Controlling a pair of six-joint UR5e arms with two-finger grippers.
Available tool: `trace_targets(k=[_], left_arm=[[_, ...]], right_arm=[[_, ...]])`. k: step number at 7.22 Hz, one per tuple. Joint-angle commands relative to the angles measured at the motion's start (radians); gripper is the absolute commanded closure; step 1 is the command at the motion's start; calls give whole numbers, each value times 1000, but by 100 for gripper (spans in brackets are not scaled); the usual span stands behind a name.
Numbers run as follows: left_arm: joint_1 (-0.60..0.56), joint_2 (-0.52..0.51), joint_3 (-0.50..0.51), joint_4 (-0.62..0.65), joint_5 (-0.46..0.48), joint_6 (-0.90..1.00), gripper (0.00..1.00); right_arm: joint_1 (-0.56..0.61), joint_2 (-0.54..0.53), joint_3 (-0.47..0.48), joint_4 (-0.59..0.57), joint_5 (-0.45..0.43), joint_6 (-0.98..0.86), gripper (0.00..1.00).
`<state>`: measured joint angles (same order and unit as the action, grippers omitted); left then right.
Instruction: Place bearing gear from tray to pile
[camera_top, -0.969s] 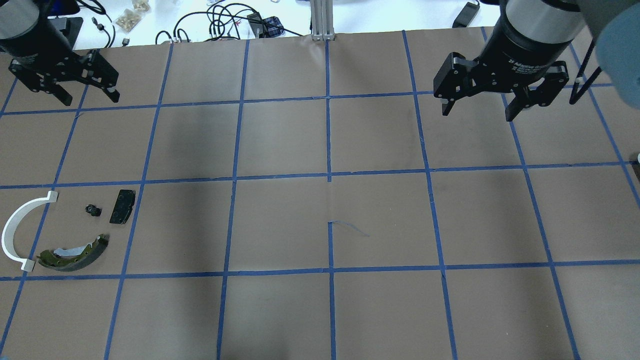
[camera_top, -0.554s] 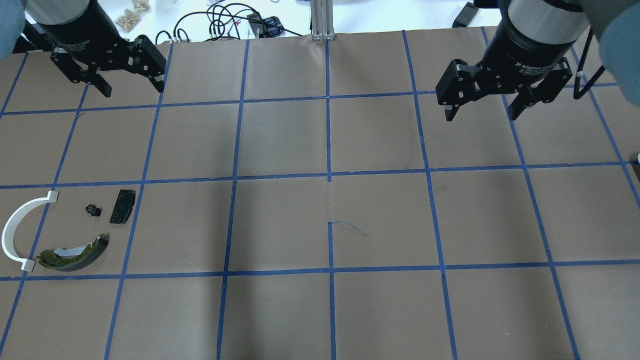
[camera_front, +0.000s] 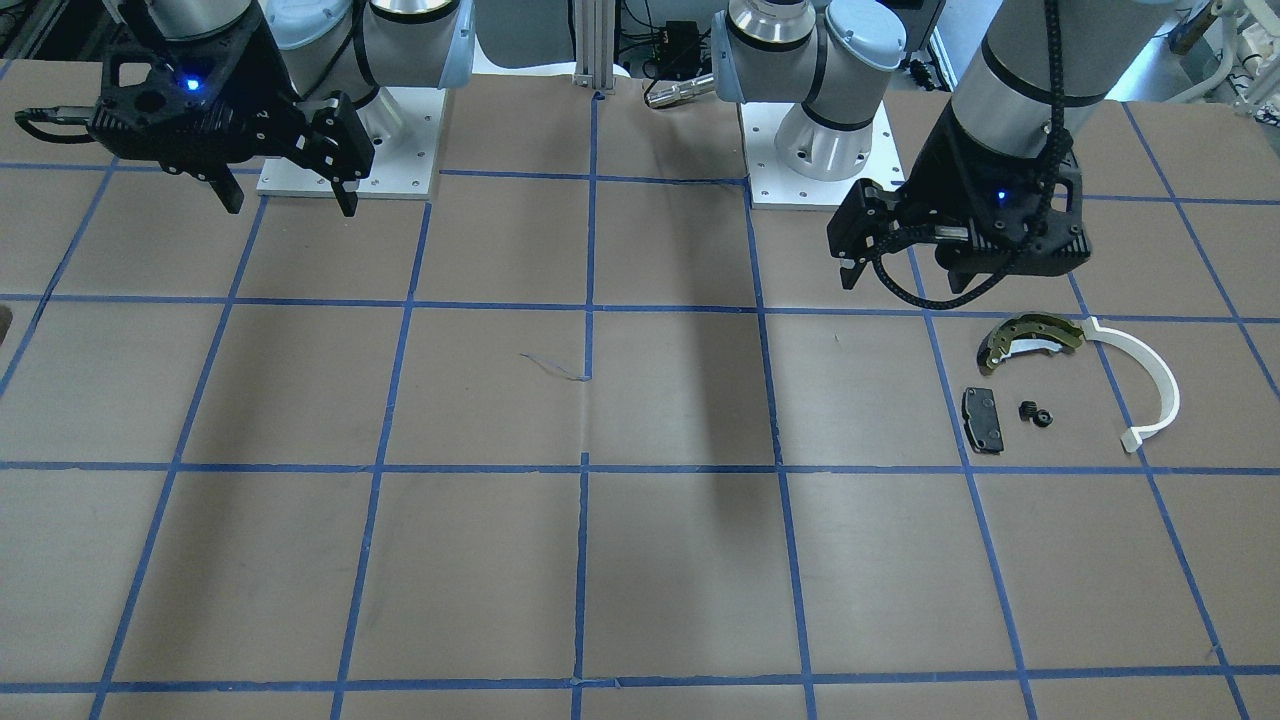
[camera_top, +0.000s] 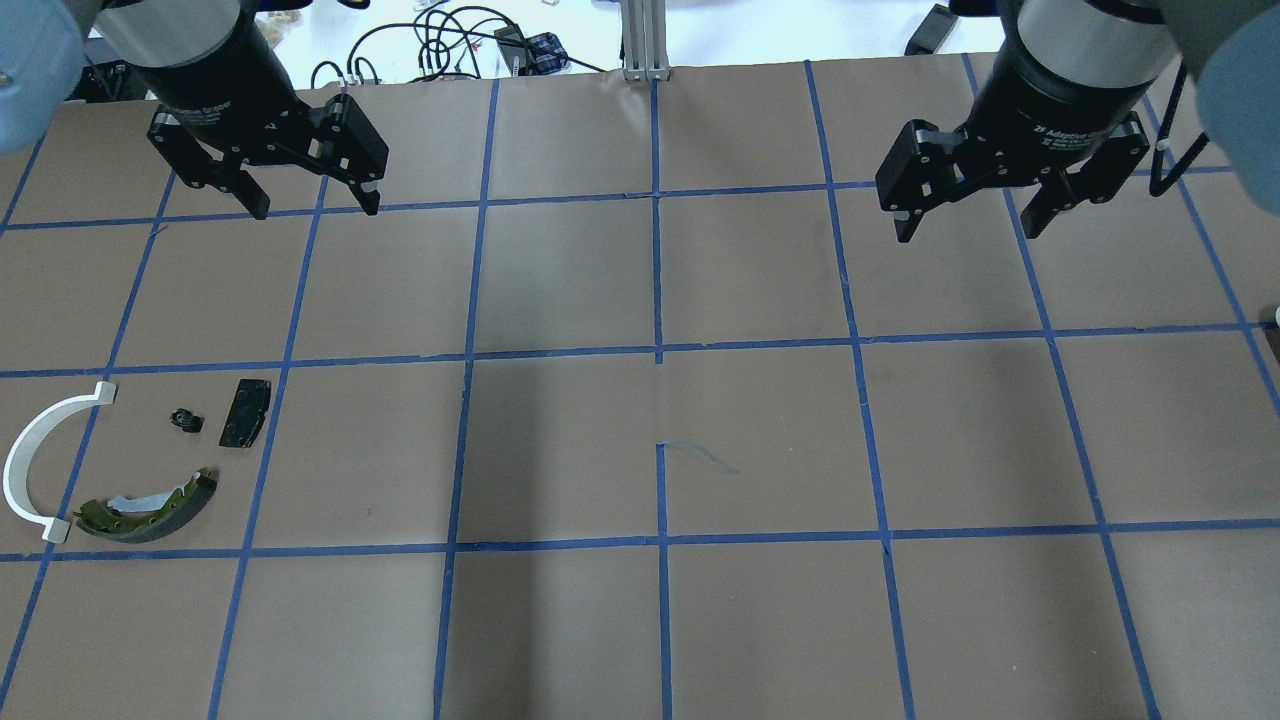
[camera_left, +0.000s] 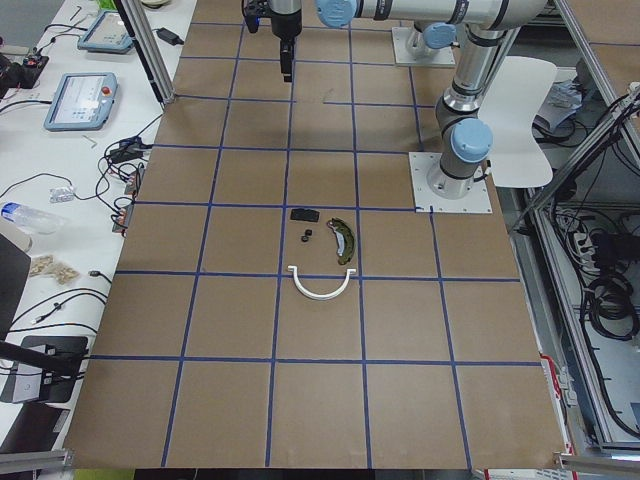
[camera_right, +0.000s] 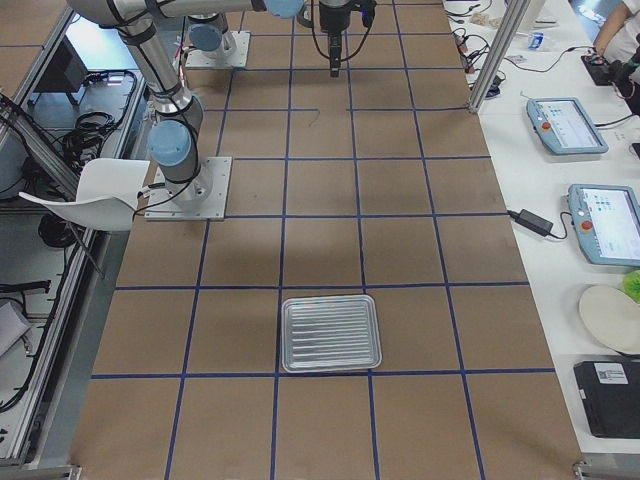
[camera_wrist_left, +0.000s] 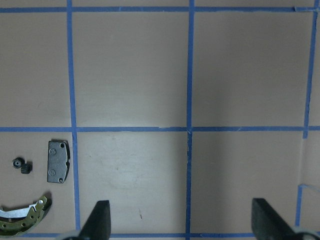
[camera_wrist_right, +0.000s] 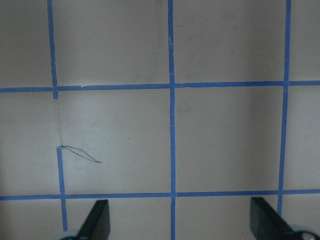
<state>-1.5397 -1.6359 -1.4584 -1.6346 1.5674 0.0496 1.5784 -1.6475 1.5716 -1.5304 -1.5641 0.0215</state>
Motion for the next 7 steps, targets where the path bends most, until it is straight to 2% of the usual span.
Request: trace_targets(k=[1,7], left_arm=[[-19,14,-25,-5,3,-20,0],[-3,65,-86,-1,11,-7,0]], right_arm=[[0,0,2,0,2,3,0],[0,0,1,-1,4,11,0]])
